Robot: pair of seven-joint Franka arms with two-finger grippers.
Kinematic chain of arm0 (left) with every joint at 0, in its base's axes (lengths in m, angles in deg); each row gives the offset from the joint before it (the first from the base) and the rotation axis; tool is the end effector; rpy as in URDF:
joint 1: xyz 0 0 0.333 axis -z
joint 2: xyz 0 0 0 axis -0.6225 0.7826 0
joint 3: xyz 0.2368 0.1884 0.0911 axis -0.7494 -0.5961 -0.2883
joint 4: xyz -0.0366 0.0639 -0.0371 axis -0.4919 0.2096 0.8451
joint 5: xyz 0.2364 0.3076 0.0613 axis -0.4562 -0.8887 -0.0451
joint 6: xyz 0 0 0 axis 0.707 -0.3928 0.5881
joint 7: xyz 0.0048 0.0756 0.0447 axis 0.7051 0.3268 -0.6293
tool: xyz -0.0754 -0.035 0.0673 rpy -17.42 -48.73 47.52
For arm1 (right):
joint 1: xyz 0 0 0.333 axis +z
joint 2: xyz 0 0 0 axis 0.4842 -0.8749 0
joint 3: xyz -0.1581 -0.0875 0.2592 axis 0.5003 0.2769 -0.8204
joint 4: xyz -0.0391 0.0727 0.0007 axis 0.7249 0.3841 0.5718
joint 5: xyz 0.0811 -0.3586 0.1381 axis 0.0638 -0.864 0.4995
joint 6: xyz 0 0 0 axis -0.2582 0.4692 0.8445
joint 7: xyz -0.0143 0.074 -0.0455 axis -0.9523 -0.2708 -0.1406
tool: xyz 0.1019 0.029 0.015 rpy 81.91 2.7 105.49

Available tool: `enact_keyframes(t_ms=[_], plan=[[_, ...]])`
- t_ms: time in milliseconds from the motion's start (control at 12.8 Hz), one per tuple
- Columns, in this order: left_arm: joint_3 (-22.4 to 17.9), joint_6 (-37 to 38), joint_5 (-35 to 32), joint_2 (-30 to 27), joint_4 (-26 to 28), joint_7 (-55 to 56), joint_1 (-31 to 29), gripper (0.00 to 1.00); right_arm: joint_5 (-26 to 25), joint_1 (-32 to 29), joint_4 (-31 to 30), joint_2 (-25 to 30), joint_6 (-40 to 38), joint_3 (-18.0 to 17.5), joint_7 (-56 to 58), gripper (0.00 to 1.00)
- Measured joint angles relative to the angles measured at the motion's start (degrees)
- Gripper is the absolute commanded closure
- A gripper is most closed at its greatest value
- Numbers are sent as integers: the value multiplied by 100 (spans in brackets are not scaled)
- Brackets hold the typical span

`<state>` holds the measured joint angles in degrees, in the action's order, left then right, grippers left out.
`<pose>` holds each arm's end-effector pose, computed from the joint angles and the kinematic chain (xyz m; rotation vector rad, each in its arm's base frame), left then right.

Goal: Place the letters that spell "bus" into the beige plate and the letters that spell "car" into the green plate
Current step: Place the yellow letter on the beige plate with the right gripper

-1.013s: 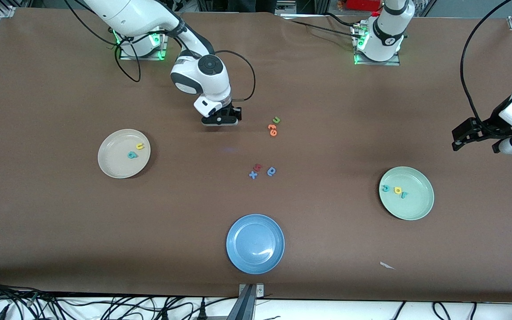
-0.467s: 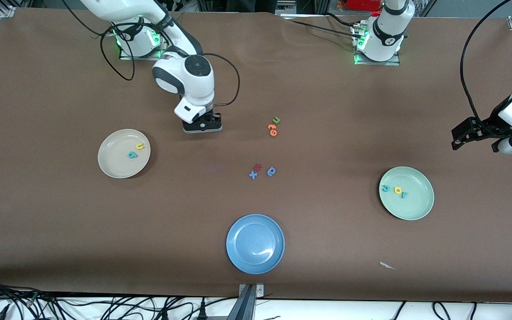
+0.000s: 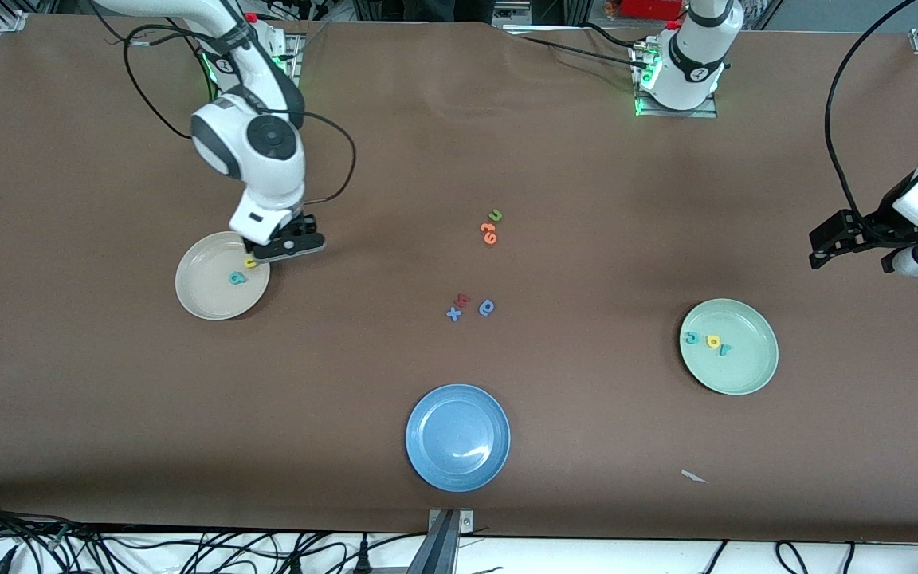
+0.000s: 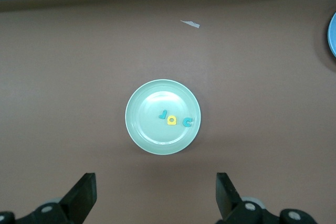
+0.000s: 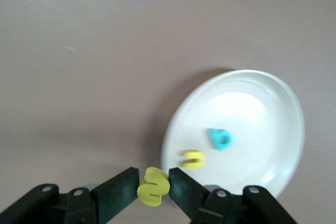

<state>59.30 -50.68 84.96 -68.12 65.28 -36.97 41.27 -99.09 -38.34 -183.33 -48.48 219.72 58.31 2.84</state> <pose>0.6021 -0.0006 0.5715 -3.1082 0.0785 -0.1833 0.4821 0.1854 0.2512 2.7625 0.5841 0.0473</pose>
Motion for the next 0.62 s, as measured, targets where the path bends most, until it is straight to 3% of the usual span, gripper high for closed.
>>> enact_keyframes(t_ms=[234,389,467,545,623], plan=[[0,2,0,0,0,0,0,0,1,-731,-32,-14,-8,15,942,89],[0,8,0,0,0,0,0,0,1,-1070,-54,-29,-8,108,1489,74],[0,10,0,0,0,0,0,0,1,-1139,-53,-29,-2,226,1728,56],[0,12,0,0,0,0,0,0,1,-1175,-53,-29,10,331,1891,25],[1,13,0,0,0,0,0,0,4,-1190,-52,-30,19,382,1969,1]])
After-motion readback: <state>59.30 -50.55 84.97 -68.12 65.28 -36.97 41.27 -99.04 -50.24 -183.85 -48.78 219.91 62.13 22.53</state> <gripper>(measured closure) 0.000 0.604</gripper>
